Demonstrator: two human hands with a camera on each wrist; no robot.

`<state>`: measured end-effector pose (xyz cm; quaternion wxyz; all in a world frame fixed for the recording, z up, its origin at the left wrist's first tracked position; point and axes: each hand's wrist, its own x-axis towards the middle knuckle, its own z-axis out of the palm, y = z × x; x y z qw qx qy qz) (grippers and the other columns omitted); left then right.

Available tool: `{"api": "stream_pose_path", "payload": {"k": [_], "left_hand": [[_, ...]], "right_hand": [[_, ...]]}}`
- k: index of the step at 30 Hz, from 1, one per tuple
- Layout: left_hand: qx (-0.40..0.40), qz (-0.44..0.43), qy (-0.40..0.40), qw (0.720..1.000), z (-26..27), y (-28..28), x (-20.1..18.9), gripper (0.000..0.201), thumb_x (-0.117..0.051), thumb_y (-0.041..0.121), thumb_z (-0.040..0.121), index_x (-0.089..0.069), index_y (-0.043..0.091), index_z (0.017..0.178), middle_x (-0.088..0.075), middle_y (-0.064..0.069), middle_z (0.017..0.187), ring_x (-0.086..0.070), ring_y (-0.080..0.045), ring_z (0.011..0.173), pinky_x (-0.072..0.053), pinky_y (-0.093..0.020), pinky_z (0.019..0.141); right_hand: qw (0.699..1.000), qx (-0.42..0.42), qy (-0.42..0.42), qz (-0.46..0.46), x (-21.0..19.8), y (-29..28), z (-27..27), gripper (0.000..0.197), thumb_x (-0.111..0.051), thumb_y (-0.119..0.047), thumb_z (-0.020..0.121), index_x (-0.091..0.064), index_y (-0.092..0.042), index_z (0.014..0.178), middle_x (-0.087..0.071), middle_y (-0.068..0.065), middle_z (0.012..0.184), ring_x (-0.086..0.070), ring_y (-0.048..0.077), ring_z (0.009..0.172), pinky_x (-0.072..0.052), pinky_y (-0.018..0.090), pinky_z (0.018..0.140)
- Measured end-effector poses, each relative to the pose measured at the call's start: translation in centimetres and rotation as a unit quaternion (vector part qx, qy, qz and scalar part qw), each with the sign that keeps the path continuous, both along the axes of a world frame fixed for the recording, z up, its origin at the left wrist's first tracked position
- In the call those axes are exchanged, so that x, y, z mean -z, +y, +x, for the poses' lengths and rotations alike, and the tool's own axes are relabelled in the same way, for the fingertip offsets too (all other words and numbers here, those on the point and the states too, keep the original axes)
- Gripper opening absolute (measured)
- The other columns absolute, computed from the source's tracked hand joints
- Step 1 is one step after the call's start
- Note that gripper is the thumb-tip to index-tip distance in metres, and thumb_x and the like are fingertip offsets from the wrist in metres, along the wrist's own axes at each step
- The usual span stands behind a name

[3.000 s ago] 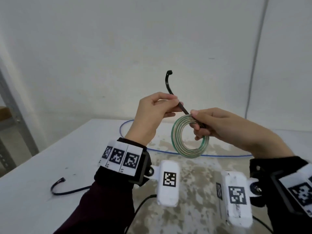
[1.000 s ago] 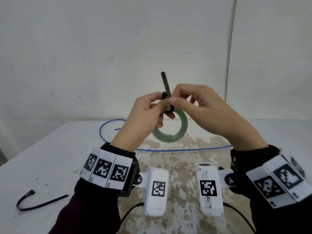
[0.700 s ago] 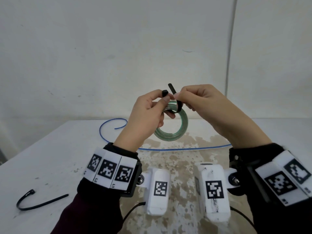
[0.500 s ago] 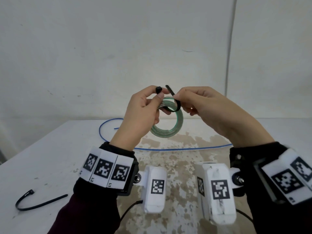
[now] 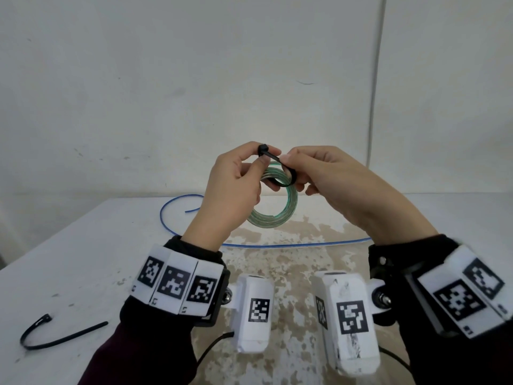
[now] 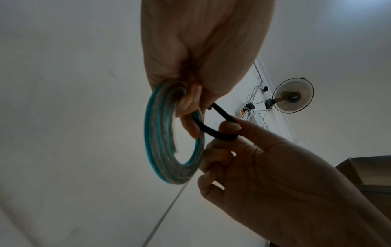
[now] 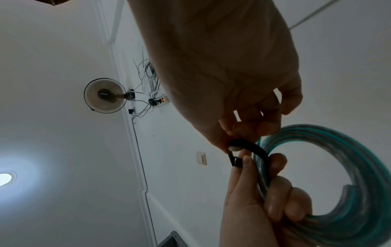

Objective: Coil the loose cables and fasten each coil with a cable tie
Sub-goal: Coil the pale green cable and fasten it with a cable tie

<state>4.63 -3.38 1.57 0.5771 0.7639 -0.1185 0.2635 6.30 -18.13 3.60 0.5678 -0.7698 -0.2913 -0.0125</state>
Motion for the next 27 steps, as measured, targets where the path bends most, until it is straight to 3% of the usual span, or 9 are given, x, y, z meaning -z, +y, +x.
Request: {"api": "stream_pose_path", "payload": {"k": [4, 8, 13, 15, 18, 20, 24, 27], "left_hand": [[-0.003, 0.006, -0.005, 1.000, 0.0, 0.1, 0.0, 0.020, -0.049, 0.015, 0.099, -0.068, 0.019, 0.099, -0.064, -0.004, 0.057, -0.033, -0.014, 0.040, -0.034, -0.023, 0.047], [-0.031, 0.042, -0.027, 0.998, -0.1, 0.2, -0.2, 0.020, -0.049, 0.014, 0.098, -0.068, 0.016, 0.100, -0.062, 0.002, 0.054, -0.043, -0.005, 0.037, -0.034, -0.017, 0.048], [-0.042, 0.133, -0.055, 0.989, -0.7, -0.5, -0.2, 0.018, -0.049, 0.011, 0.098, -0.067, 0.013, 0.097, -0.064, -0.007, 0.059, -0.048, -0.002, 0.039, -0.033, -0.014, 0.048], [-0.041, 0.159, -0.043, 0.985, -0.7, -0.5, -0.2, 0.019, -0.049, 0.012, 0.098, -0.068, 0.015, 0.096, -0.063, -0.007, 0.058, -0.047, -0.003, 0.039, -0.032, -0.013, 0.048], [-0.013, 0.172, -0.002, 0.985, -0.8, 0.2, -0.4, 0.020, -0.049, 0.017, 0.098, -0.069, 0.019, 0.096, -0.063, -0.004, 0.057, -0.041, -0.007, 0.040, -0.034, -0.024, 0.050], [-0.002, 0.193, 0.012, 0.981, -1.0, 0.3, -0.5, 0.022, -0.048, 0.017, 0.098, -0.070, 0.020, 0.096, -0.062, -0.005, 0.057, -0.042, -0.006, 0.041, -0.035, -0.023, 0.050], [0.011, 0.218, 0.030, 0.976, -1.4, 0.2, -0.7, 0.023, -0.046, 0.011, 0.097, -0.069, 0.014, 0.096, -0.060, -0.002, 0.058, -0.048, -0.003, 0.039, -0.031, -0.010, 0.045], [0.033, 0.225, 0.048, 0.973, -1.3, 0.1, -0.5, 0.024, -0.046, 0.013, 0.097, -0.069, 0.017, 0.099, -0.059, 0.003, 0.056, -0.046, -0.005, 0.043, -0.034, -0.015, 0.049]], "right_hand": [[1.000, 0.007, 0.000, 0.007, 0.2, 0.2, 0.2, 0.025, -0.048, -0.022, 0.097, -0.058, -0.011, 0.076, -0.048, 0.001, 0.070, -0.041, 0.005, 0.061, -0.036, 0.008, 0.055], [1.000, 0.013, -0.005, 0.016, 0.2, 0.1, 0.2, 0.027, -0.049, -0.023, 0.097, -0.057, -0.013, 0.073, -0.049, -0.002, 0.066, -0.042, 0.004, 0.059, -0.036, 0.007, 0.056], [0.998, 0.040, -0.019, 0.040, 0.4, 0.5, 0.0, 0.035, -0.050, -0.023, 0.097, -0.052, -0.017, 0.062, -0.047, -0.005, 0.060, -0.042, 0.005, 0.055, -0.035, 0.009, 0.053], [0.998, 0.050, -0.023, 0.036, 0.5, 0.5, 0.1, 0.034, -0.051, -0.024, 0.096, -0.053, -0.018, 0.063, -0.046, -0.010, 0.056, -0.044, 0.003, 0.053, -0.035, 0.009, 0.052], [0.997, 0.067, -0.022, 0.021, 0.7, 0.3, 0.4, 0.020, -0.057, -0.031, 0.093, -0.061, -0.017, 0.079, -0.055, -0.010, 0.061, -0.048, 0.003, 0.052, -0.037, 0.011, 0.053], [0.997, 0.064, -0.021, 0.037, 0.7, 0.3, 0.5, 0.016, -0.059, -0.031, 0.092, -0.066, -0.018, 0.085, -0.056, -0.011, 0.061, -0.046, 0.000, 0.050, -0.035, 0.010, 0.050], [0.998, 0.041, -0.008, 0.048, 0.5, -0.5, 0.5, 0.012, -0.066, -0.024, 0.087, -0.068, -0.021, 0.077, -0.056, -0.007, 0.066, -0.040, 0.002, 0.053, -0.033, 0.015, 0.055], [0.997, 0.035, 0.014, 0.065, 0.5, -1.0, 1.0, 0.016, -0.069, -0.021, 0.084, -0.063, -0.020, 0.069, -0.056, 0.000, 0.075, -0.041, 0.007, 0.060, -0.035, 0.021, 0.060]]}}
